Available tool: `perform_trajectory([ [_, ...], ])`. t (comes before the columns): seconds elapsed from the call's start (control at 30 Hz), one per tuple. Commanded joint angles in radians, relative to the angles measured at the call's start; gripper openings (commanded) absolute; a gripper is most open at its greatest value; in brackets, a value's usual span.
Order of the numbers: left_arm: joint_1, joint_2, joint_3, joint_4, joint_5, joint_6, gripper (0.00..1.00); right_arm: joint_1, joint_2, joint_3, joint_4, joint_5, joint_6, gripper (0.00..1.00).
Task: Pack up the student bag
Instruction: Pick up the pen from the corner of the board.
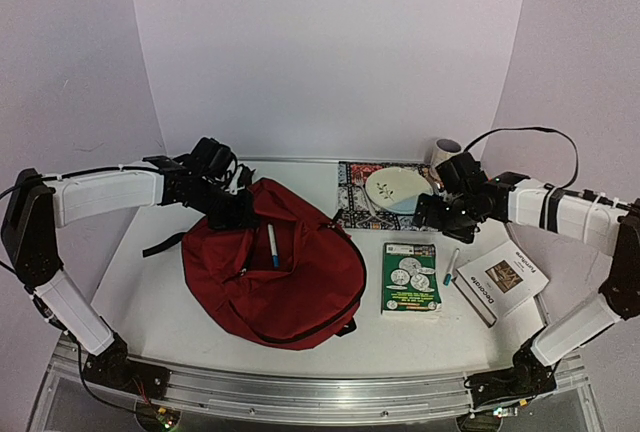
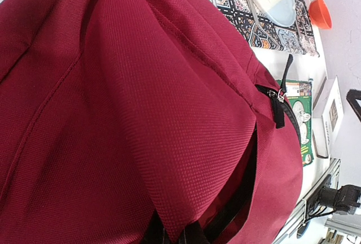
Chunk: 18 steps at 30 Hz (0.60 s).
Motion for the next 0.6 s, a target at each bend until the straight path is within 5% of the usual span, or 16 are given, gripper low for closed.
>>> perform_trajectory([
  [0.0, 0.012, -0.048, 0.001, -0.001, -0.024, -0.009, 0.0, -0.08, 0.052, 0.055, -0.184, 0.047, 0.044, 0.9],
  [0.27, 0.012, -0.053, 0.006, -0.006, -0.022, -0.007, 0.0, -0.188, 0.19, 0.093, -0.244, 0.023, 0.049, 0.64],
  [0.57, 0.013, -0.059, -0.001, -0.012, -0.017, -0.004, 0.0, -0.239, 0.344, 0.135, -0.23, -0.032, 0.012, 0.54],
])
